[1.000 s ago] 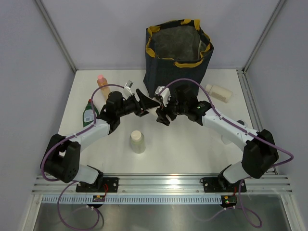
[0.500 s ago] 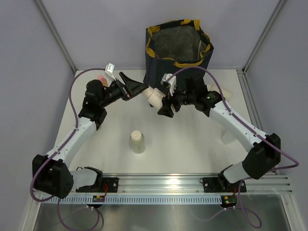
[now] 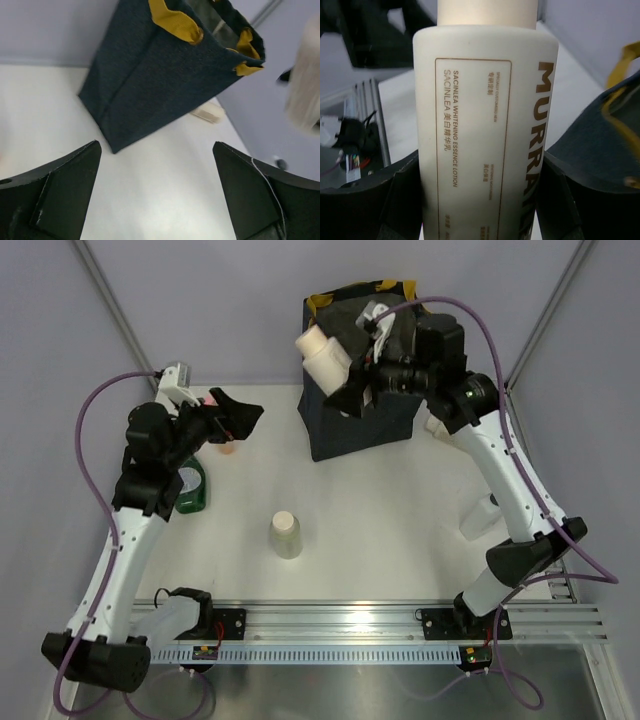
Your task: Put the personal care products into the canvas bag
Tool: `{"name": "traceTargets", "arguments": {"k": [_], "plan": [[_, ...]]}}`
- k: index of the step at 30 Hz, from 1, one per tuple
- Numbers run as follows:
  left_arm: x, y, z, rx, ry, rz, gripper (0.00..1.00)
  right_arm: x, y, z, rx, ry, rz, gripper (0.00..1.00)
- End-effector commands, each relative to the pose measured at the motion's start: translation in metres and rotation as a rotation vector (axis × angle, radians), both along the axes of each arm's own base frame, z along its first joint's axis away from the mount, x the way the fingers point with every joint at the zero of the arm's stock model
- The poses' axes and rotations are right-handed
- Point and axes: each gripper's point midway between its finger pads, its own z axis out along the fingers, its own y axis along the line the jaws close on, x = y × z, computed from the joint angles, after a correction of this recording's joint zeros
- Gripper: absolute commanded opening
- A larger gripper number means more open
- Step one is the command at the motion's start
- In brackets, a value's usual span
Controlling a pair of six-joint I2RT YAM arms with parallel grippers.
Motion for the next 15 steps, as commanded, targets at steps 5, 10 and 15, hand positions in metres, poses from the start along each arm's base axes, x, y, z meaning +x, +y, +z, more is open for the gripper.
{"name": "traceTargets", "arguments": {"k": [5, 10, 15], "plan": [[-0.021, 0.058, -0.04, 0.279, -0.032, 0.226, 0.99, 0.118, -0.074, 0.119, 0.266, -0.159, -0.561, 0.0], [-0.036, 0.065, -0.067, 0.287, -0.011, 0.25, 0.99, 0.192, -0.087, 0.091, 0.256, -0.173, -0.775, 0.0], [-0.048, 0.065, -0.078, 0.276, -0.022, 0.245, 0.99, 0.224, -0.076, 0.058, 0.263, -0.147, -0.74, 0.0]]}}
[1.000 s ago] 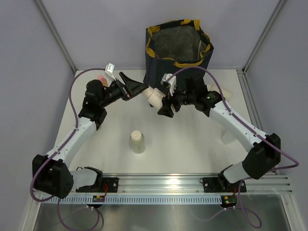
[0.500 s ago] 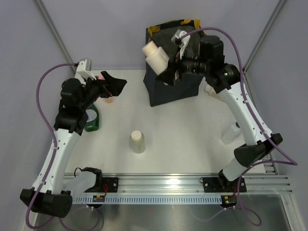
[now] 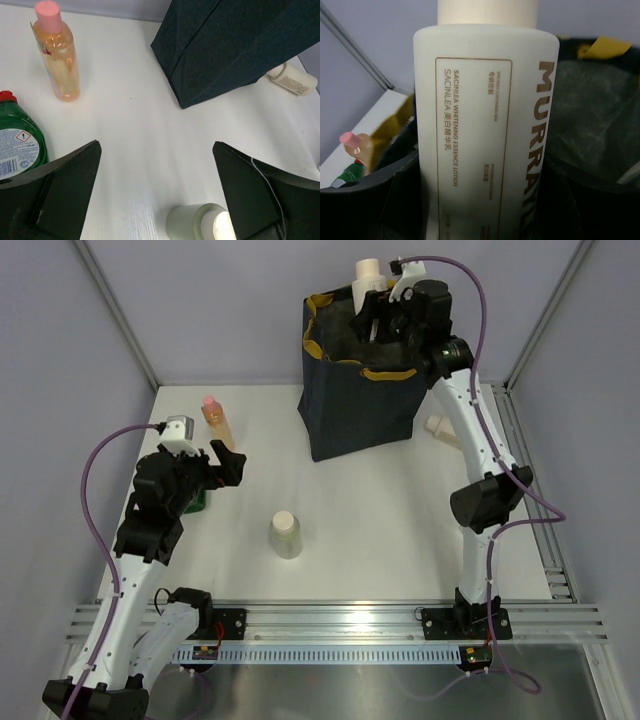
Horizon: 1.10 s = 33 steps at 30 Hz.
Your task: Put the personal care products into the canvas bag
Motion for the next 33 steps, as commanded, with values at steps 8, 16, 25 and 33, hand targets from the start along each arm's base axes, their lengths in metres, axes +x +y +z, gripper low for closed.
{"name": "traceTargets", "arguments": {"k": [8, 16, 25, 33], "plan": [[-0.007, 0.007, 0.001, 0.019, -0.067, 0.019, 0.99, -0.015, 0.06, -0.075, -0.04, 0.009, 0.516, 0.0], [-0.002, 0.005, -0.005, 0.02, -0.056, 0.012, 0.99, 0.012, 0.063, -0.133, -0.064, 0.145, 0.473, 0.0], [0.002, 0.005, -0.013, 0.011, -0.036, 0.026, 0.99, 0.031, 0.065, -0.204, -0.112, 0.234, 0.47, 0.0], [0.007, 0.007, -0.022, 0.008, -0.012, 0.042, 0.99, 0.024, 0.068, -0.271, -0.117, 0.4, 0.49, 0.02]]}}
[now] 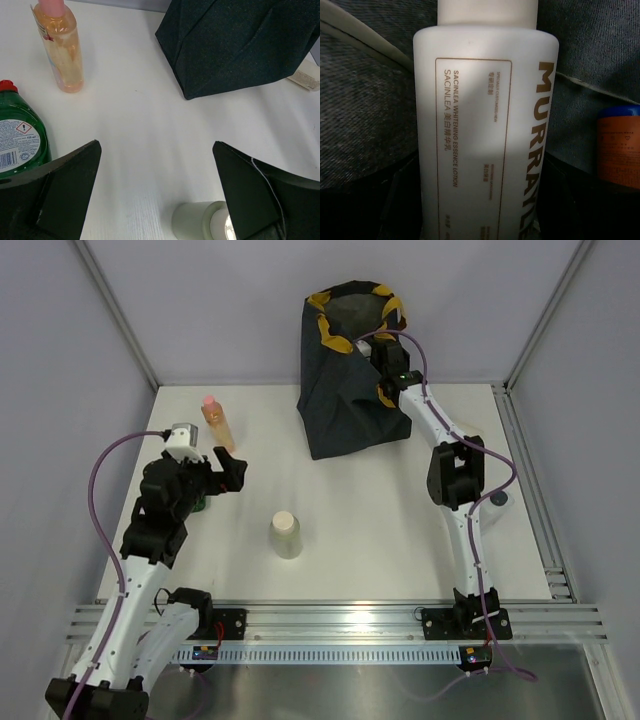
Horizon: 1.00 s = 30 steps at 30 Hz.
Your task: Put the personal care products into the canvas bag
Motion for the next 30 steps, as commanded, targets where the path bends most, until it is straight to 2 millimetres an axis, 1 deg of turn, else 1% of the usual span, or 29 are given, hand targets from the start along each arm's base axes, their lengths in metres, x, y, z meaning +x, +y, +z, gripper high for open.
{"name": "traceTargets", "arguments": {"k": [1, 3, 5, 6, 7, 8, 9, 10, 11, 12, 13, 14, 15, 16, 17, 18, 19, 20, 22, 23, 25, 26, 27, 28, 29, 30], "plan": [[0.011, 0.003, 0.002, -0.009, -0.034, 0.028, 0.99, 0.003, 0.007, -0.001, 0.009, -0.031, 0.044, 0.02], [0.014, 0.002, 0.0, -0.017, -0.027, 0.03, 0.99, 0.001, 0.006, -0.017, -0.022, -0.007, 0.051, 0.04], [0.017, 0.002, -0.003, -0.02, -0.02, 0.037, 0.99, 0.0, 0.005, -0.024, -0.035, -0.002, 0.063, 0.1], [0.018, 0.003, -0.004, -0.018, -0.015, 0.048, 0.99, -0.002, 0.005, -0.023, -0.04, -0.003, 0.075, 0.15], [0.022, 0.007, -0.008, -0.011, -0.003, 0.072, 0.99, -0.004, 0.005, -0.022, -0.04, -0.006, 0.085, 0.37], [0.024, 0.009, -0.008, -0.007, 0.001, 0.088, 0.99, -0.006, 0.006, -0.011, -0.034, -0.025, 0.1, 0.51], [0.028, 0.016, -0.009, 0.003, 0.006, 0.128, 0.99, -0.008, 0.007, -0.004, -0.029, -0.031, 0.107, 0.63], [0.032, 0.019, -0.014, 0.011, 0.023, 0.149, 0.99, -0.009, 0.007, 0.005, -0.023, -0.046, 0.112, 0.76], [0.035, 0.022, -0.015, 0.017, 0.03, 0.164, 0.99, -0.011, 0.006, 0.028, -0.012, -0.088, 0.121, 0.95], [0.038, 0.024, -0.013, 0.024, 0.031, 0.178, 0.99, -0.012, 0.006, 0.041, -0.004, -0.109, 0.123, 1.0], [0.044, 0.027, -0.02, 0.037, 0.055, 0.2, 0.99, -0.012, 0.005, 0.058, 0.009, -0.139, 0.122, 1.0], [0.048, 0.028, -0.022, 0.04, 0.065, 0.21, 0.99, -0.015, 0.004, 0.081, 0.034, -0.164, 0.125, 1.0], [0.052, 0.031, -0.019, 0.041, 0.065, 0.231, 0.99, -0.017, 0.003, 0.095, 0.051, -0.181, 0.125, 1.0], [0.056, 0.033, -0.021, 0.044, 0.076, 0.249, 0.99, -0.018, 0.001, 0.113, 0.07, -0.208, 0.122, 1.0], [0.062, 0.034, -0.028, 0.044, 0.103, 0.266, 0.99, -0.021, -0.003, 0.132, 0.094, -0.224, 0.121, 0.99], [0.065, 0.035, -0.029, 0.048, 0.108, 0.278, 0.99, -0.024, -0.005, 0.142, 0.108, -0.23, 0.124, 1.0], [0.07, 0.037, -0.026, 0.047, 0.103, 0.287, 0.99, -0.025, -0.007, 0.157, 0.122, -0.256, 0.125, 0.99], [0.074, 0.038, -0.031, 0.054, 0.117, 0.295, 0.99, -0.03, -0.012, 0.174, 0.142, -0.273, 0.127, 0.99], [0.081, 0.038, -0.028, 0.054, 0.105, 0.298, 0.99, -0.036, -0.015, 0.193, 0.159, -0.301, 0.132, 0.99], [0.083, 0.038, -0.029, 0.061, 0.106, 0.299, 0.99, -0.042, -0.018, 0.21, 0.164, -0.334, 0.132, 1.0], [0.089, 0.042, -0.032, 0.083, 0.102, 0.316, 0.99, -0.047, -0.024, 0.226, 0.166, -0.376, 0.128, 1.0], [0.092, 0.045, -0.034, 0.105, 0.101, 0.321, 0.99, -0.058, -0.029, 0.25, 0.18, -0.419, 0.126, 0.99], [0.096, 0.049, -0.034, 0.119, 0.095, 0.336, 0.99, -0.063, -0.031, 0.267, 0.194, -0.47, 0.133, 0.99], [0.1, 0.052, -0.042, 0.138, 0.108, 0.341, 0.99, -0.067, -0.038, 0.277, 0.202, -0.493, 0.133, 0.99], [0.105, 0.054, -0.043, 0.158, 0.106, 0.34, 0.99, -0.086, -0.041, 0.303, 0.223, -0.545, 0.167, 0.99], [0.113, 0.057, -0.052, 0.168, 0.12, 0.35, 0.99, -0.094, -0.043, 0.315, 0.232, -0.577, 0.183, 0.99]]}}
